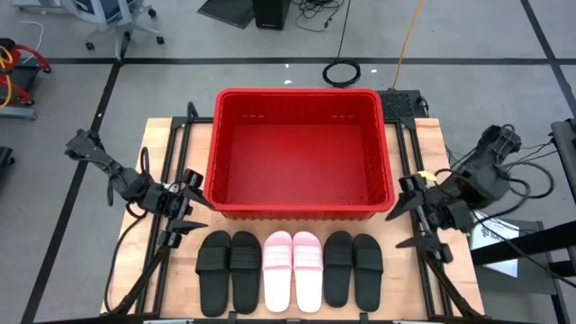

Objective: Pick and place slides into bin
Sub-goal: Put the black slide into the red bin

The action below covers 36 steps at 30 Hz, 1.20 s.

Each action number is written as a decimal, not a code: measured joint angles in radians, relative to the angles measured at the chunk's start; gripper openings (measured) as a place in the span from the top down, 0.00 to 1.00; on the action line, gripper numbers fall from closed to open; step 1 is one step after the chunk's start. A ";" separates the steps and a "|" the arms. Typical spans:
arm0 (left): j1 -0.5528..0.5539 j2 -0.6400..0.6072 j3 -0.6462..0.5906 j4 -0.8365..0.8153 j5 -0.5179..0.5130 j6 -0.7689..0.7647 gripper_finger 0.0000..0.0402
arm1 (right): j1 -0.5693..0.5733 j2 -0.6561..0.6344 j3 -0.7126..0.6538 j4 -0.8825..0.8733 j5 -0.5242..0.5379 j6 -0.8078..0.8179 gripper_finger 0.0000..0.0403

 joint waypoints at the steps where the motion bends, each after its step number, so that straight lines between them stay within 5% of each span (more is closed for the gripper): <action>1: -0.003 0.000 0.000 0.000 0.000 0.000 0.50 | 0.024 0.021 0.036 -0.040 0.035 0.012 0.37; 15: -0.004 0.000 0.000 0.000 -0.001 -0.002 0.50 | 0.277 0.359 0.440 -0.504 0.501 0.202 0.37; 29: -0.004 0.000 0.000 -0.016 -0.065 -0.003 0.50 | 0.334 0.589 0.462 -0.767 0.490 0.618 0.37; 36: -0.004 0.000 0.000 -0.024 -0.098 -0.005 0.50 | 0.304 0.712 0.462 -1.007 0.353 0.902 0.37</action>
